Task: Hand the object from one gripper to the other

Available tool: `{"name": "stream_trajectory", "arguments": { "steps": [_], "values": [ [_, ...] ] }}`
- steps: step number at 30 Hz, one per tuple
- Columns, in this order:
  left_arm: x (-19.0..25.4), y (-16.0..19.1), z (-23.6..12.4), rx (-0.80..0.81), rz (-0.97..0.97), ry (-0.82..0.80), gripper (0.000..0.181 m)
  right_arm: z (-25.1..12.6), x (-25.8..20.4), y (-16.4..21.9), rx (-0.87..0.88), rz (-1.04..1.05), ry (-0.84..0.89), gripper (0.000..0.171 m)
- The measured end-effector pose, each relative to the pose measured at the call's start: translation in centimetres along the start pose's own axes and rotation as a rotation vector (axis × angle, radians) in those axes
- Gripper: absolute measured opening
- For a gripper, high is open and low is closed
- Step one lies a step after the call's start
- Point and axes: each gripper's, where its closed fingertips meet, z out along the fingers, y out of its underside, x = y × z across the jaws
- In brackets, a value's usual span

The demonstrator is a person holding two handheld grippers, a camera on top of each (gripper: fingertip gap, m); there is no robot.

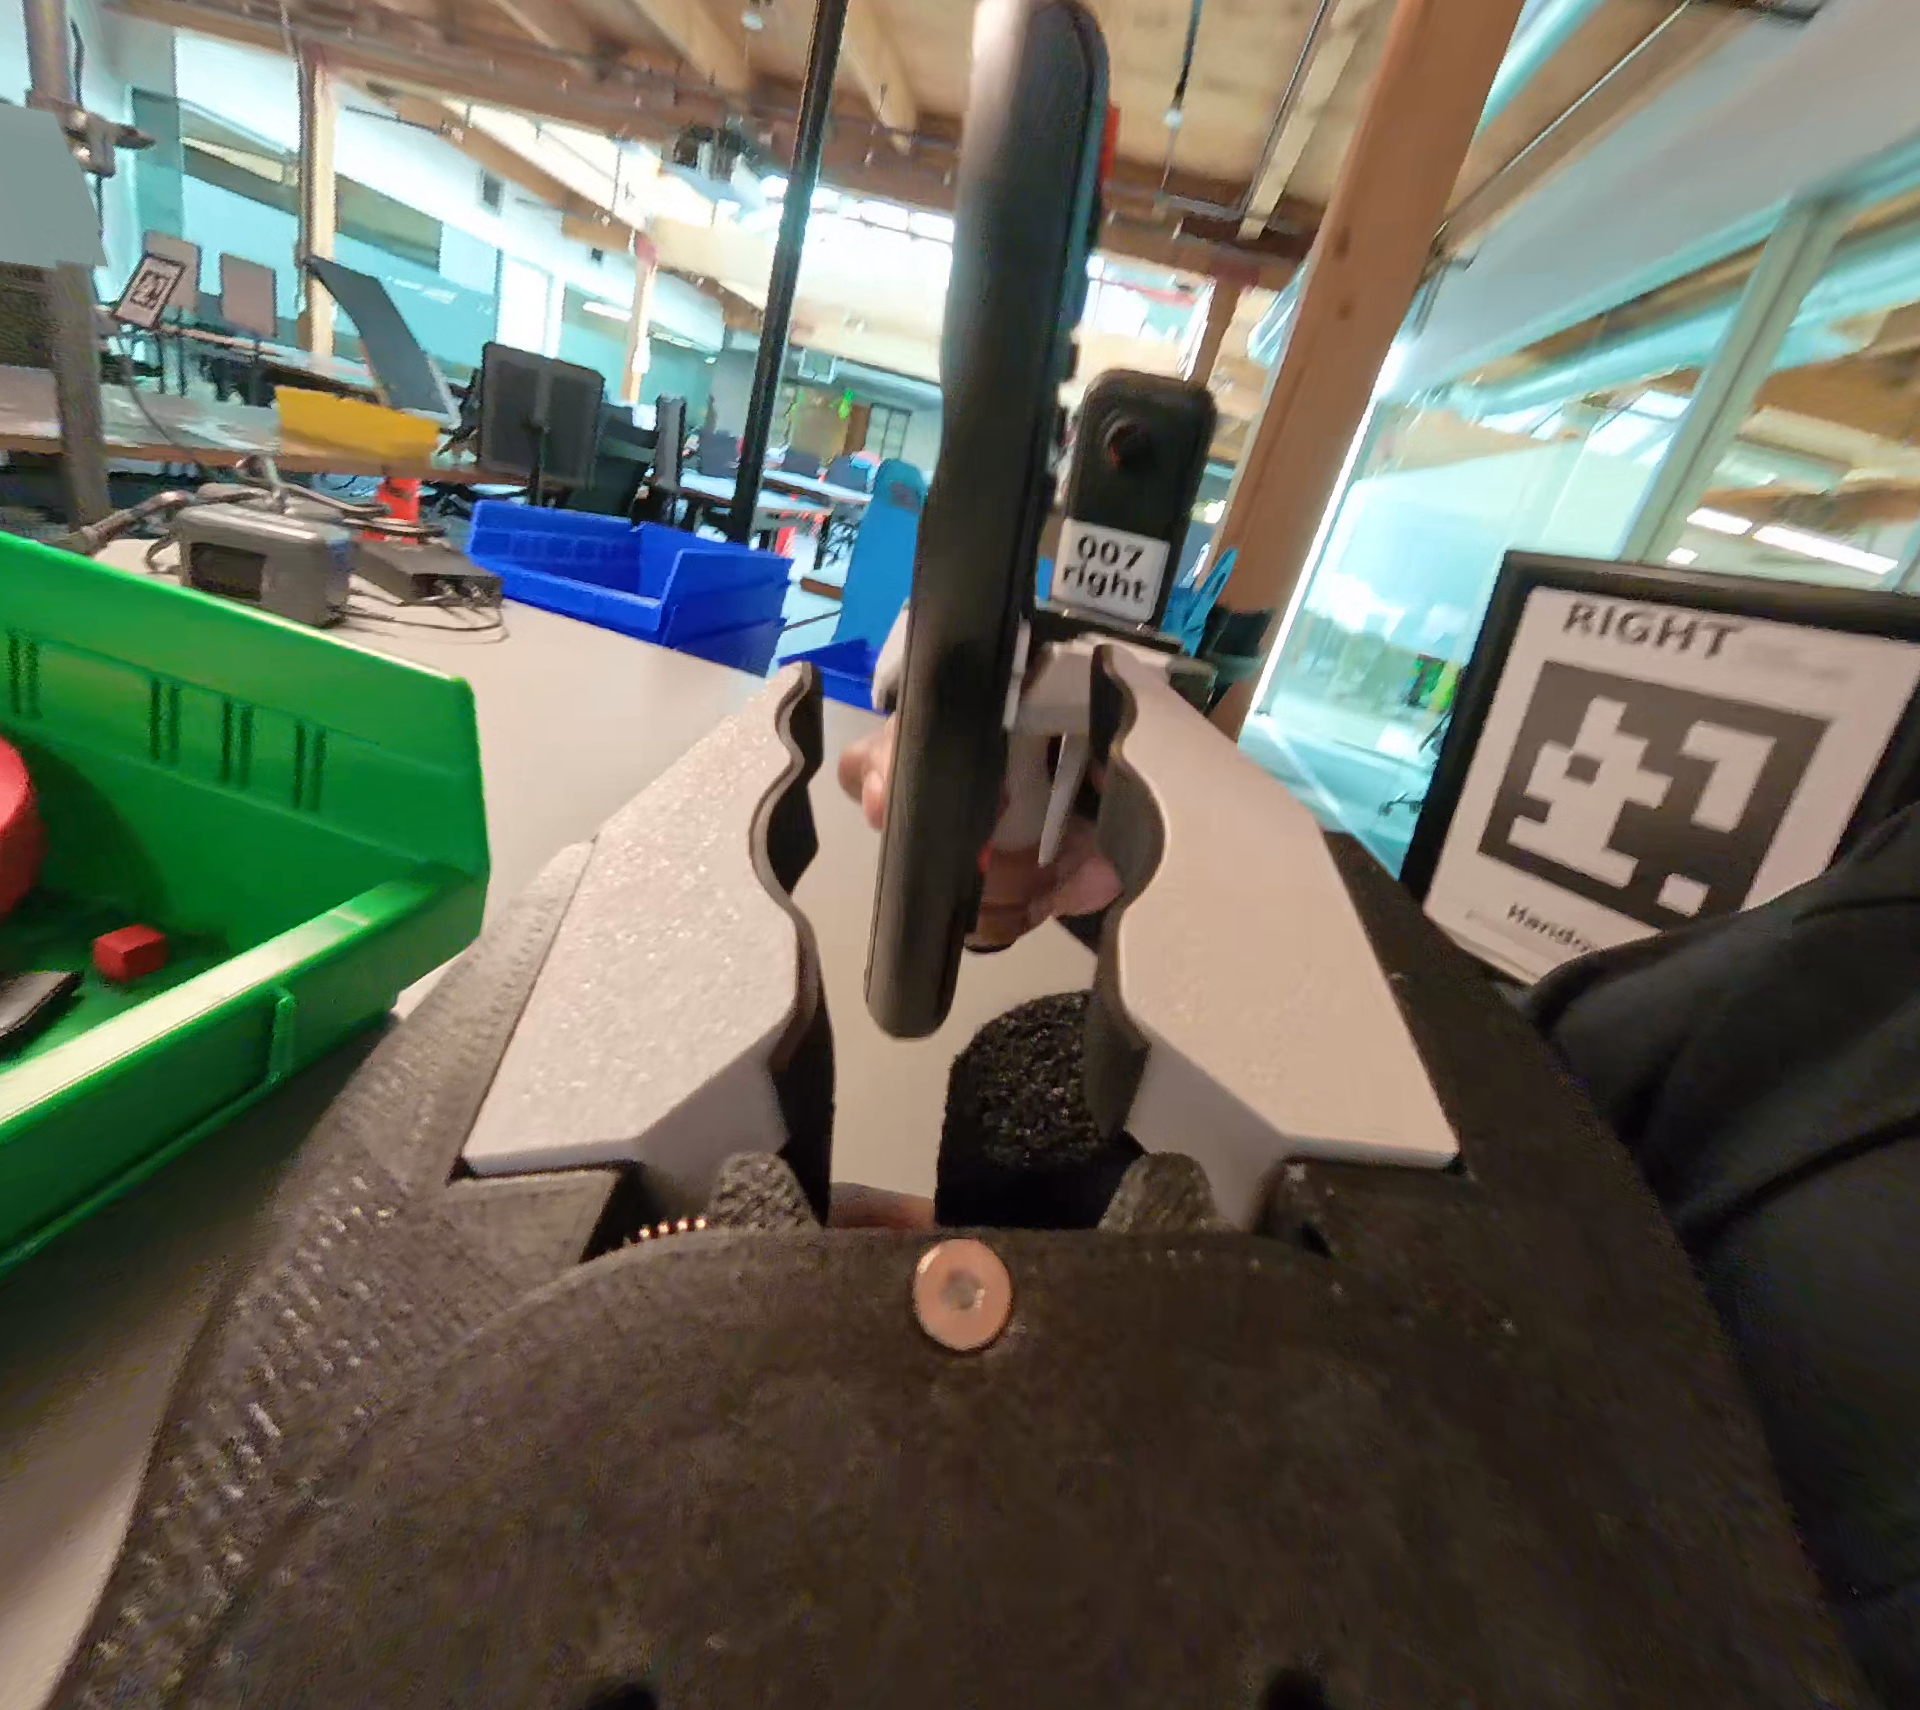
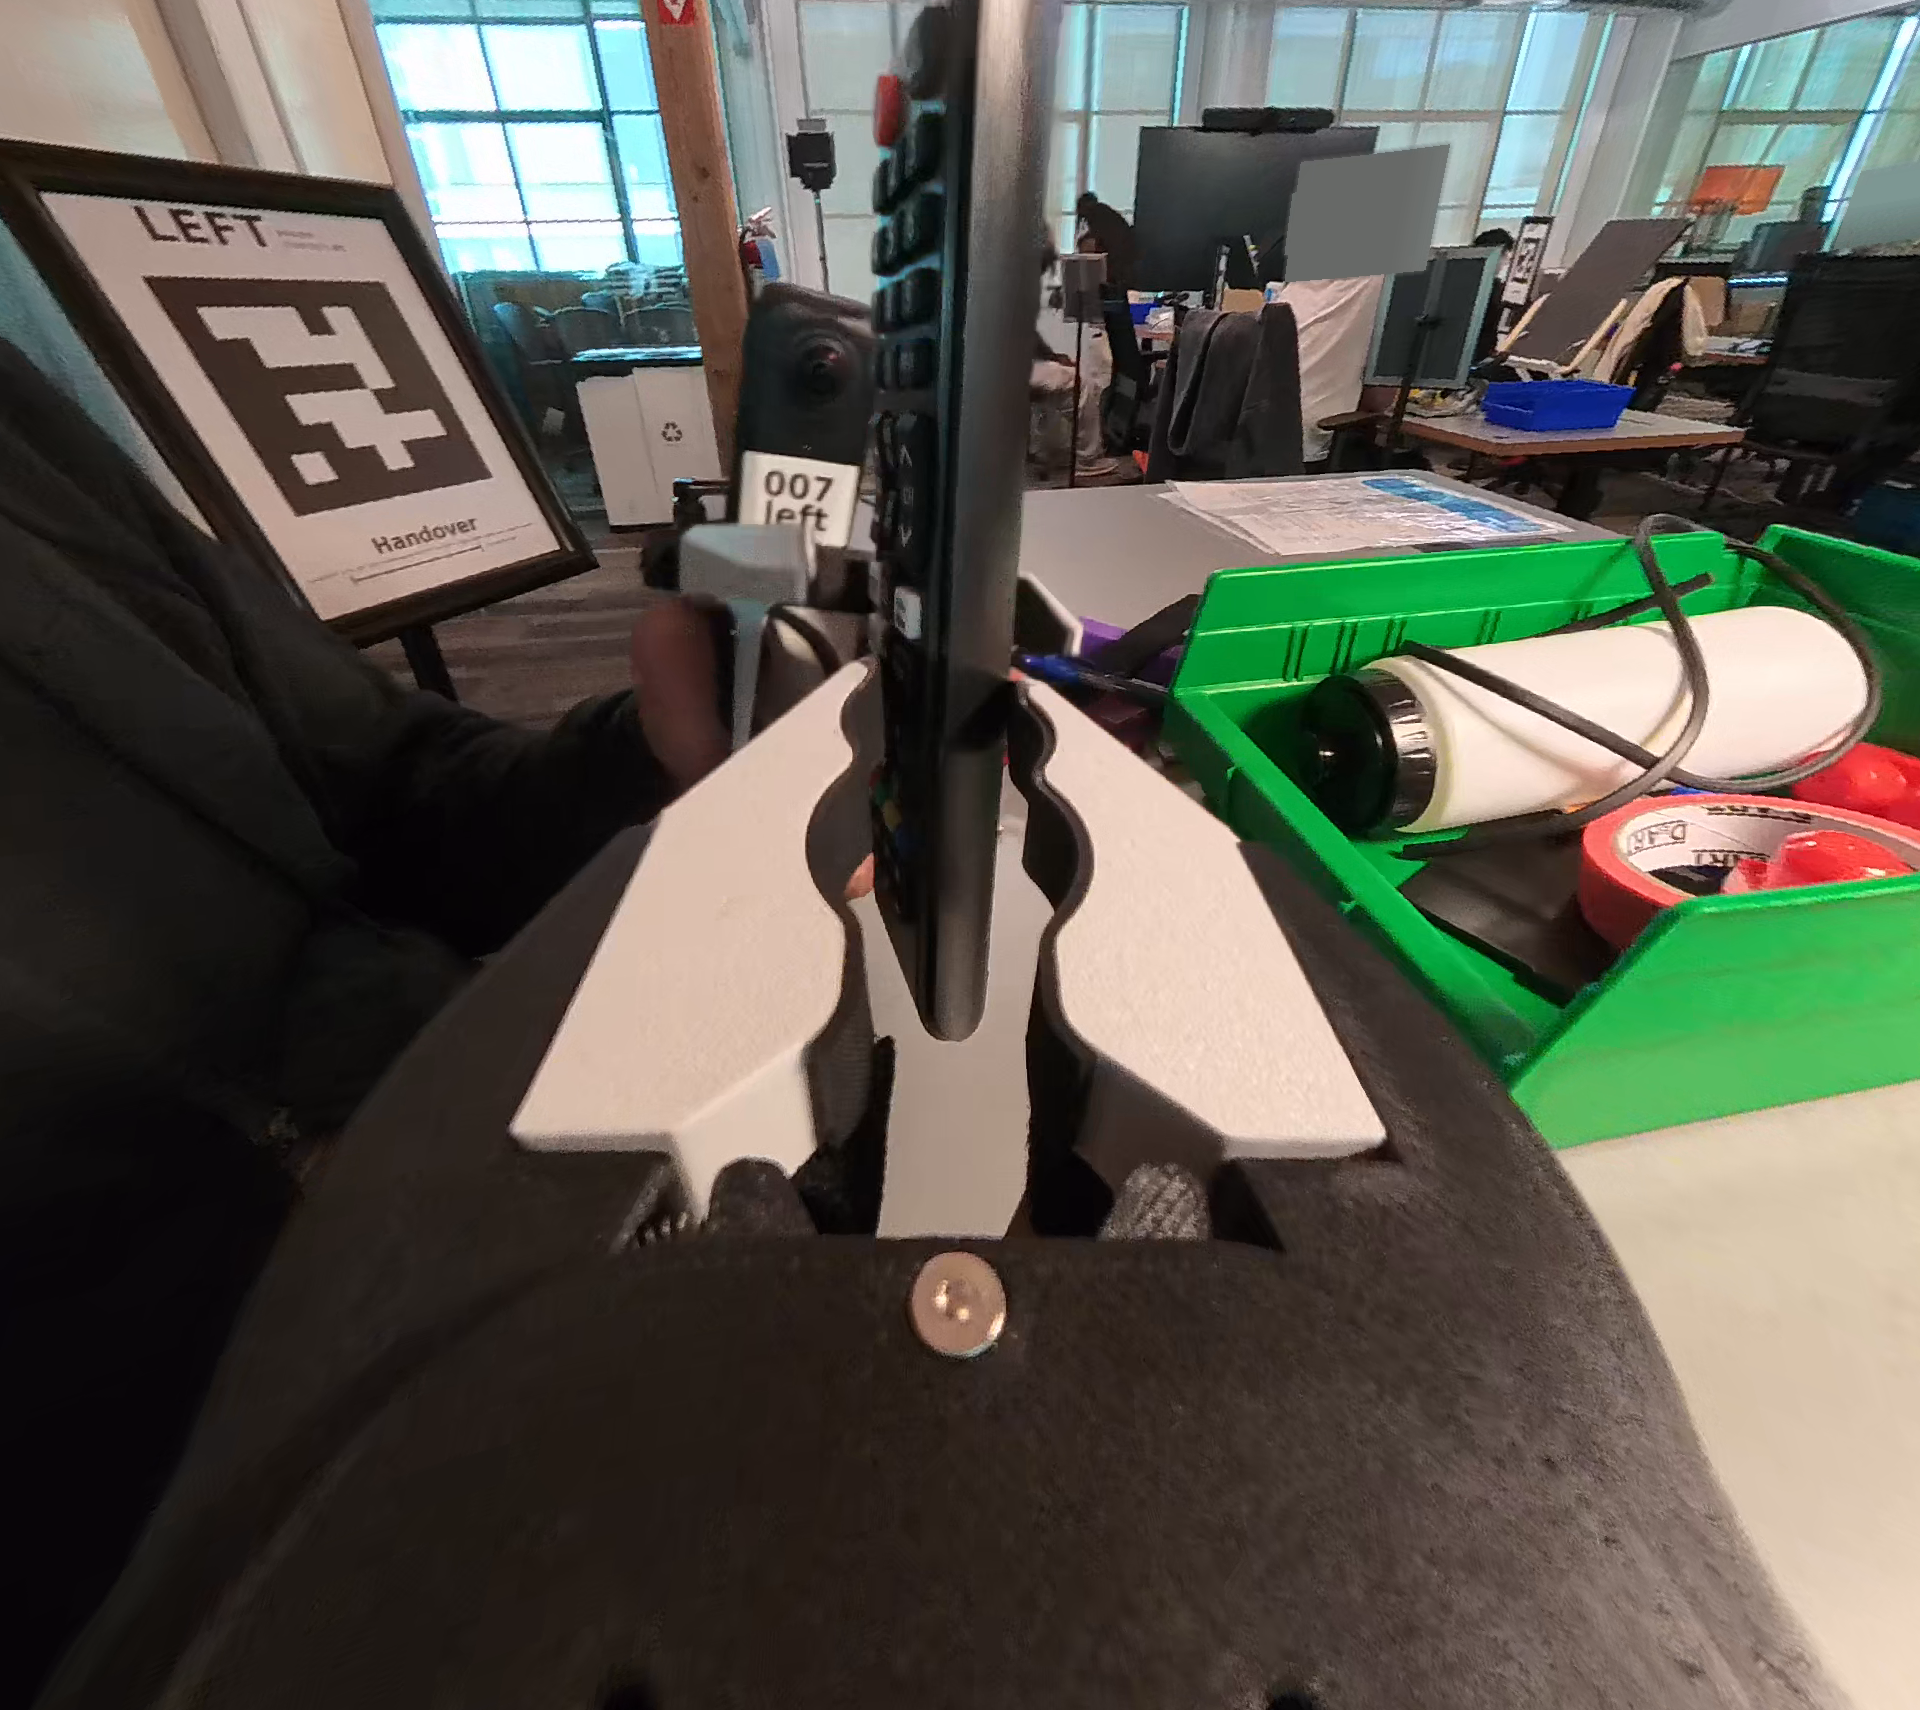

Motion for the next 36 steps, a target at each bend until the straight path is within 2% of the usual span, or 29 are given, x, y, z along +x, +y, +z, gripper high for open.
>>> {"name": "stream_trajectory", "arguments": {
  "steps": [4, 11, 16, 20, 24, 28, 32, 34, 36],
  "values": [
    [0.8, -0.7, -0.5, 0.044, -0.004, 0.059, 0.025, 0.5, -0.9, 0.5, -0.017, -0.032, -0.037, 0.024],
    [1.6, 0.3, -0.2, -0.022, 0.03, 0.097, 0.025, -0.7, -1.5, -2.4, 0.146, 0.018, -0.089, 0.026],
    [1.6, 0.6, 0.0, -0.035, 0.017, 0.094, 0.025, -0.6, -1.2, -2.2, 0.134, -0.008, -0.062, 0.021],
    [1.0, -1.4, -0.6, 0.081, -0.046, 0.081, 0.038, -0.2, -1.3, -1.2, 0.076, -0.043, -0.056, 0.021],
    [1.8, -1.4, -0.7, 0.08, -0.009, 0.124, 0.022, 0.1, -1.7, -1.3, 0.079, -0.055, -0.066, 0.022],
    [2.2, -0.7, -0.5, 0.039, 0.032, 0.129, 0.021, -0.4, -1.9, -3.2, 0.189, -0.005, -0.084, 0.025],
    [2.2, -0.6, -0.4, 0.035, 0.032, 0.122, 0.025, -0.3, -1.8, -2.9, 0.164, -0.046, -0.059, 0.022],
    [2.1, -1.7, -0.7, 0.098, 0.01, 0.118, 0.031, 0.0, -1.8, -2.4, 0.13, -0.065, -0.049, 0.022],
    [2.1, -2.3, -1.0, 0.132, -0.001, 0.131, 0.025, 0.4, -2.0, -2.0, 0.111, -0.079, -0.055, 0.022]
  ]
}}
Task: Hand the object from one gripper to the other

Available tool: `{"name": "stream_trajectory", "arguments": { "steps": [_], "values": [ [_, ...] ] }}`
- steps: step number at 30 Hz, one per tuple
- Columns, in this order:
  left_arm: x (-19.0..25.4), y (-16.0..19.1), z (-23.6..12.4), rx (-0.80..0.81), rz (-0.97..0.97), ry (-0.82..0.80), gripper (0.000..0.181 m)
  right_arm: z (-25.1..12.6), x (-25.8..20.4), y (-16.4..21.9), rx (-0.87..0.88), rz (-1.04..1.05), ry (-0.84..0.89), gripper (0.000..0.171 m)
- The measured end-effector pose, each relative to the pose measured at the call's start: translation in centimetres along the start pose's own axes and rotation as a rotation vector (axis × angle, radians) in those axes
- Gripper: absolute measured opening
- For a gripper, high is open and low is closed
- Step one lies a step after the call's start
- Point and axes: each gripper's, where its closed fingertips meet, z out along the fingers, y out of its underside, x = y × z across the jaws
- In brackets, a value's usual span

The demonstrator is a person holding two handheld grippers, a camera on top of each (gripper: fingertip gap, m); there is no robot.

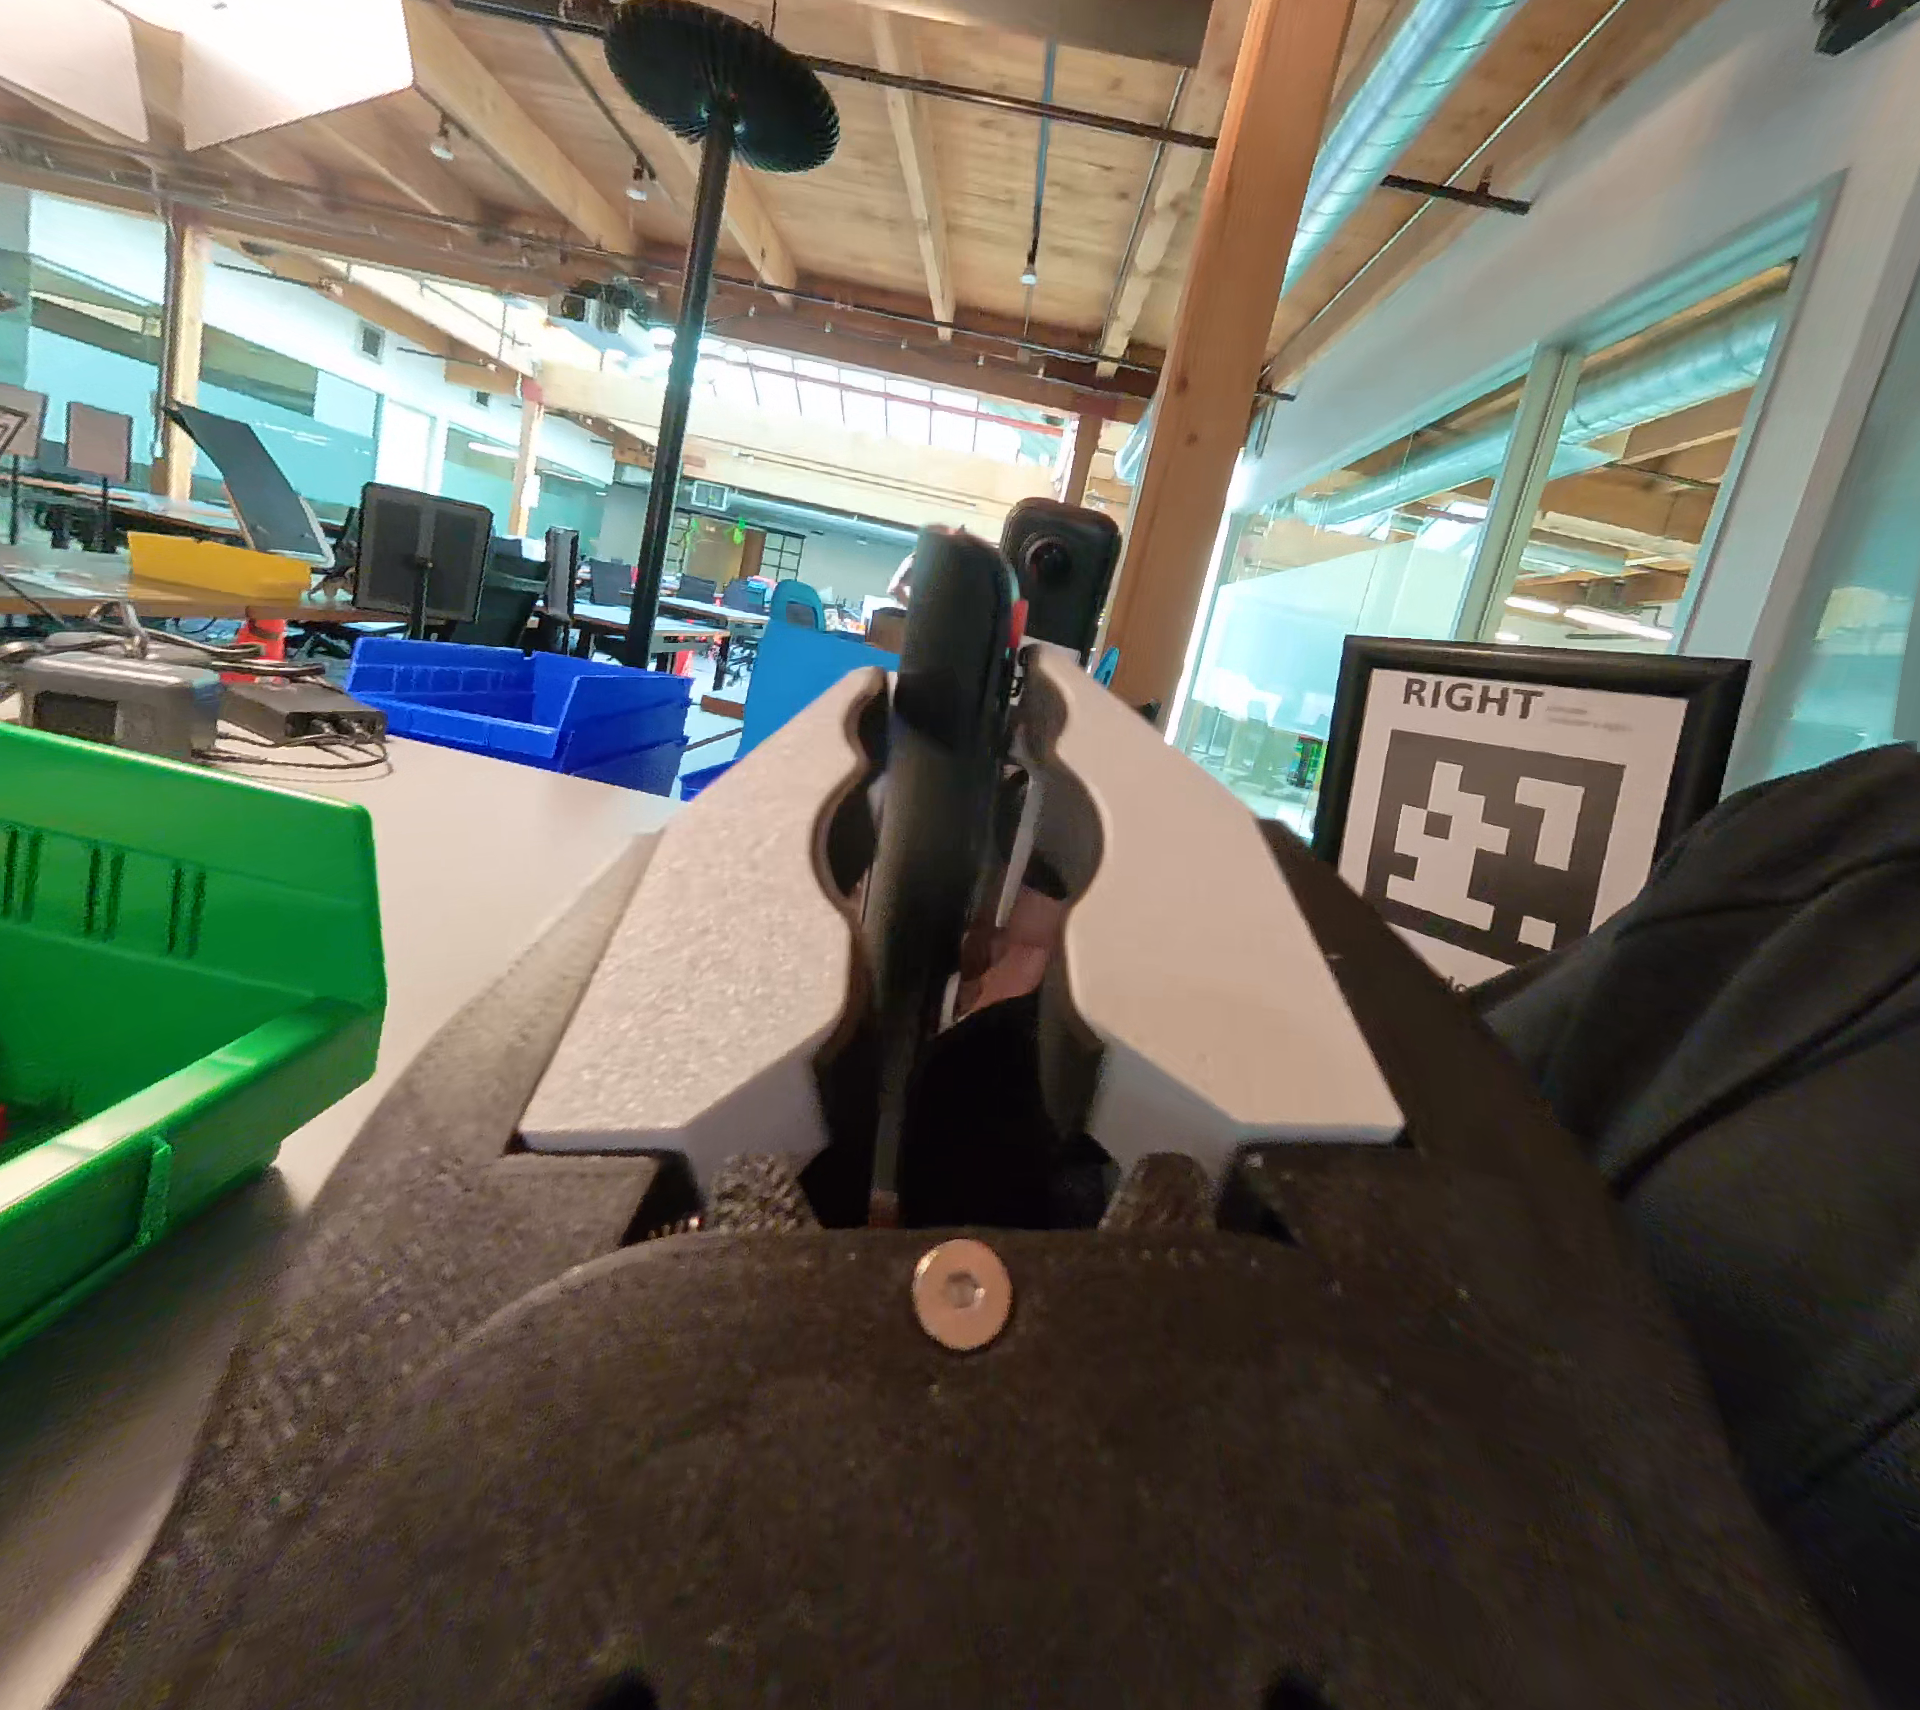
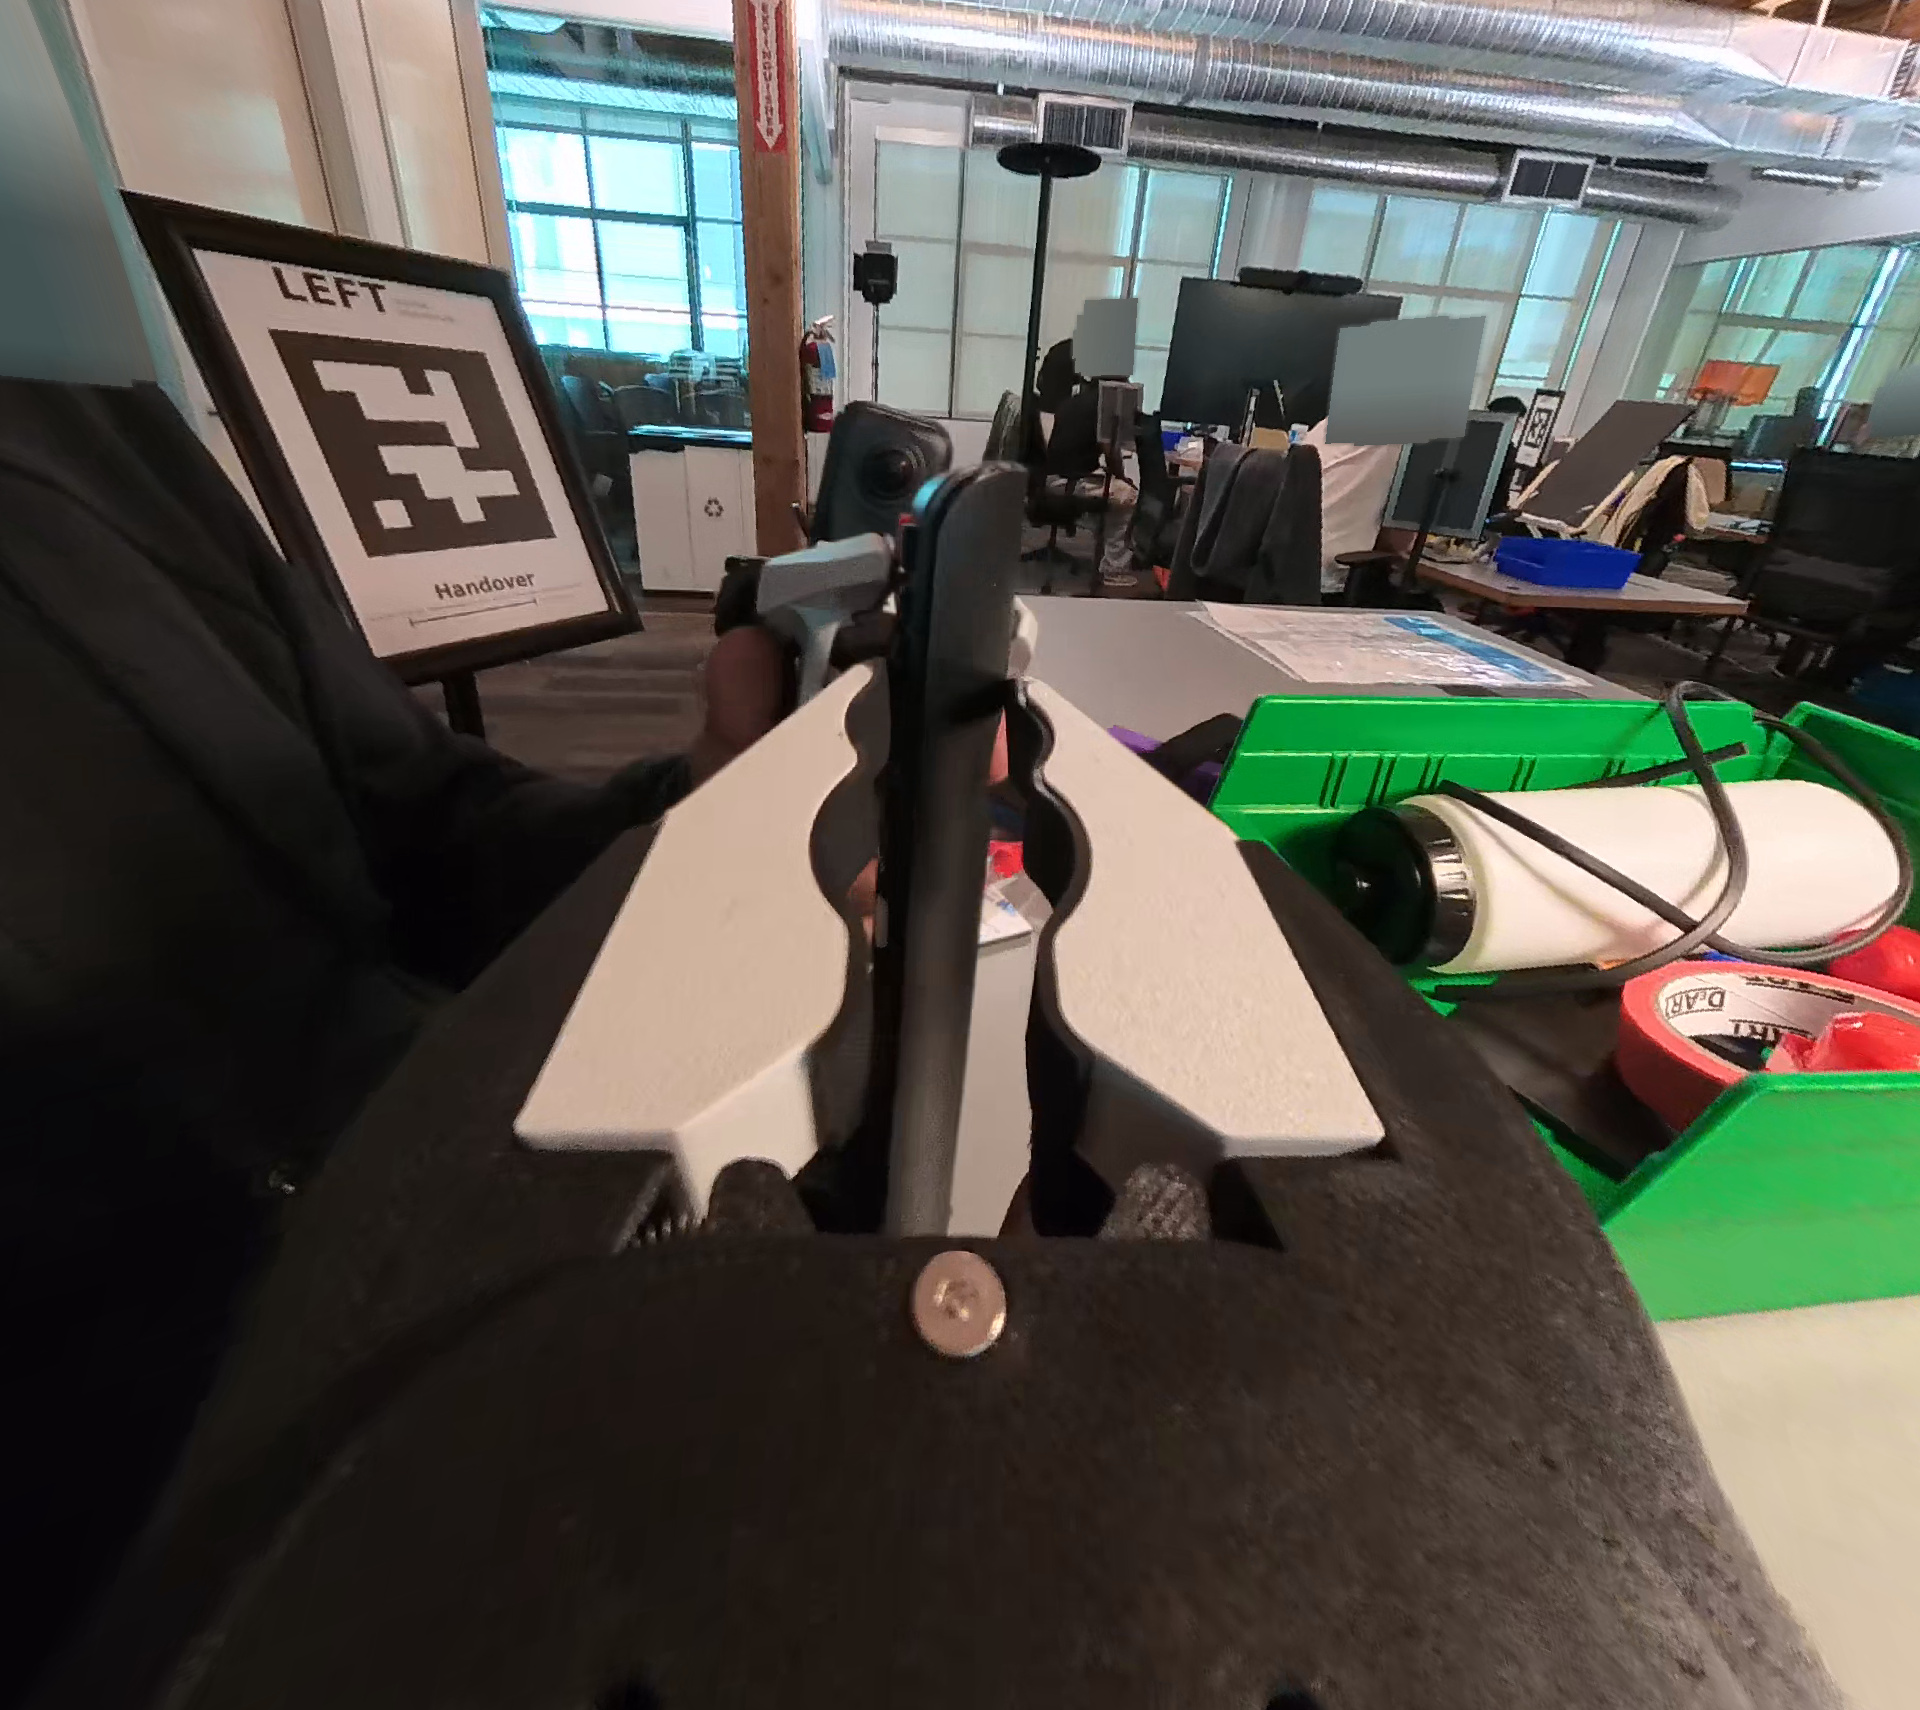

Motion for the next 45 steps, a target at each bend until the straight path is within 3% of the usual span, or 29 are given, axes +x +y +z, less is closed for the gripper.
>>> {"name": "stream_trajectory", "arguments": {
  "steps": [6, 11, 14, 17, 23, 27, 34, 38, 45],
  "values": [
    [0.5, 0.1, 0.0, -0.012, 0.064, 0.011, 0.023, -0.1, -0.2, -1.6, 0.083, 0.038, -0.01, 0.028],
    [0.5, -0.1, 0.0, -0.003, 0.044, 0.01, 0.023, 0.1, -0.2, -1.8, 0.091, 0.022, 0.004, 0.022],
    [0.6, -1.0, -0.2, 0.056, 0.041, 0.012, 0.034, 0.3, 0.0, -1.1, 0.056, 0.007, 0.02, 0.021],
    [0.4, -1.1, -0.4, 0.058, 0.043, 0.004, 0.021, 0.5, -0.3, -1.1, 0.058, 0.005, 0.005, 0.021],
    [0.7, -0.8, -0.3, 0.033, 0.09, 0.008, 0.02, 0.3, -0.9, -2.3, 0.128, 0.069, -0.037, 0.028],
    [0.7, -0.6, -0.2, 0.021, 0.111, -0.001, 0.02, 0.7, -0.9, -1.5, 0.079, 0.047, -0.026, 0.025],
    [0.6, -0.8, -0.2, 0.042, 0.026, 0.019, 0.022, 0.9, -0.5, -1.8, 0.072, 0.005, 0.025, 0.022],
    [0.8, -0.3, 0.0, 0.022, -0.024, 0.048, 0.034, 1.0, -0.4, -1.7, 0.082, 0.013, 0.031, 0.022],
    [0.6, 0.4, 0.2, -0.021, -0.031, 0.044, 0.031, 0.5, -0.5, -2.7, 0.145, 0.048, 0.006, 0.021]
  ]
}}
